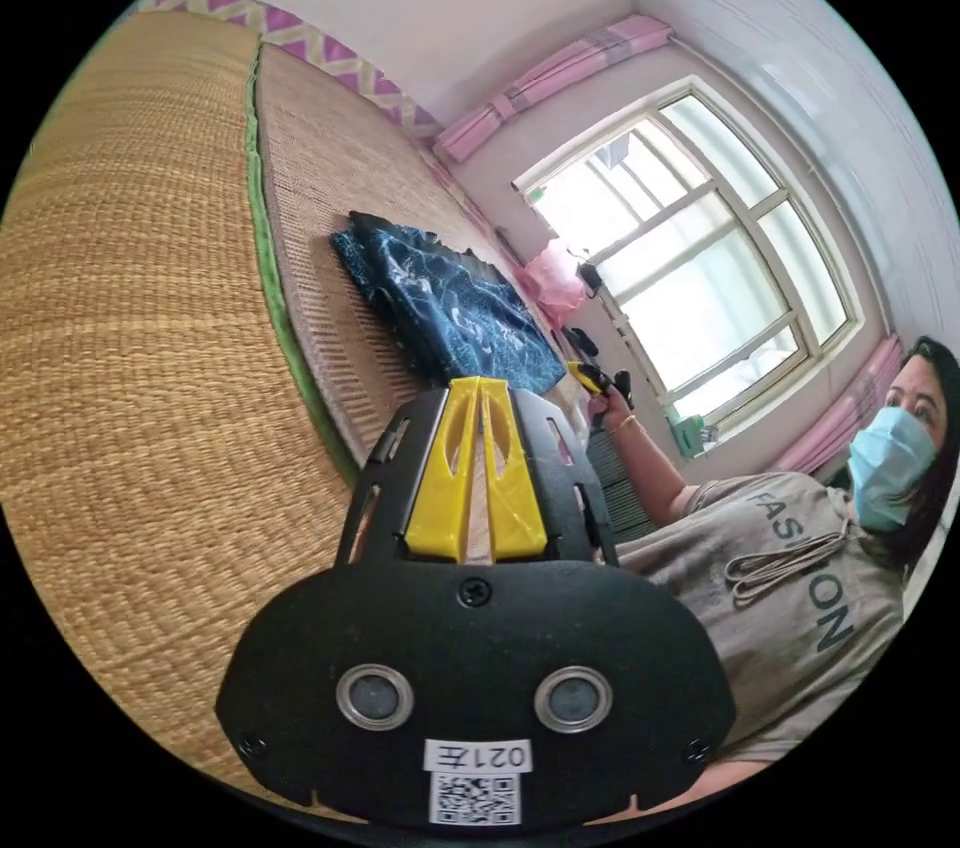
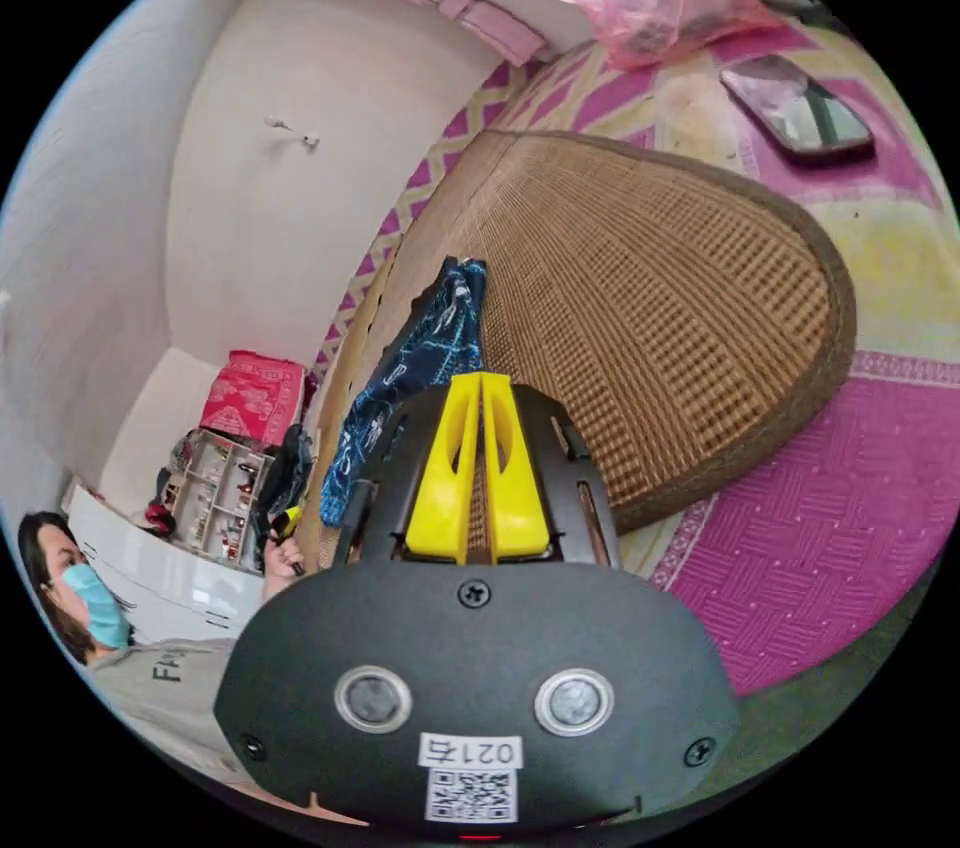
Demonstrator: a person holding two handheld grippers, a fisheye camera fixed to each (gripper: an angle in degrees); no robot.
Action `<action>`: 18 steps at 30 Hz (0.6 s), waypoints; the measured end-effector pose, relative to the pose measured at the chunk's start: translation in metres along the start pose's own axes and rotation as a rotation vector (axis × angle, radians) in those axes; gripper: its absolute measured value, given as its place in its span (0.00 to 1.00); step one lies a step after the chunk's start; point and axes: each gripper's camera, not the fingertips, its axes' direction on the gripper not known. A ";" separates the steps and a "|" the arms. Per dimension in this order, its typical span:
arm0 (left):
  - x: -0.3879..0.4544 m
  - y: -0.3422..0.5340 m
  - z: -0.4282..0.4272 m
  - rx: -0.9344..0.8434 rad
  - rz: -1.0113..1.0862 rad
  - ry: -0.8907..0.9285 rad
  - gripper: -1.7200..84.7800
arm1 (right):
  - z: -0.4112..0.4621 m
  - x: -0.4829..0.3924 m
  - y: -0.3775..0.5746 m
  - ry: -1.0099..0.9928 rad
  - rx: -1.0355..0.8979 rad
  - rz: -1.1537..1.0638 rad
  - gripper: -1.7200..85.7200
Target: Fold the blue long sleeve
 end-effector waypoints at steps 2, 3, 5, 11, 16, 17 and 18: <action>0.005 -0.024 0.026 -0.046 0.012 -0.111 0.01 | 0.016 -0.038 -0.011 0.028 -0.009 -0.173 0.02; 0.005 -0.031 0.033 -0.060 0.016 -0.162 0.02 | 0.035 -0.065 -0.020 0.071 -0.037 -0.291 0.02; -0.005 -0.068 0.057 -0.099 0.045 -0.354 0.03 | 0.070 -0.101 -0.036 0.163 -0.098 -0.433 0.05; -0.065 -0.179 0.092 -0.127 0.021 -0.342 0.10 | 0.177 -0.125 -0.129 0.239 -0.282 -0.552 0.13; -0.108 -0.258 0.106 -0.107 0.003 -0.400 0.11 | 0.256 -0.112 -0.190 0.326 -0.411 -0.538 0.15; -0.124 -0.273 0.104 -0.091 -0.025 -0.381 0.11 | 0.268 -0.108 -0.202 0.315 -0.424 -0.528 0.15; -0.132 -0.280 0.104 -0.088 -0.036 -0.366 0.11 | 0.280 -0.106 -0.212 0.266 -0.444 -0.517 0.15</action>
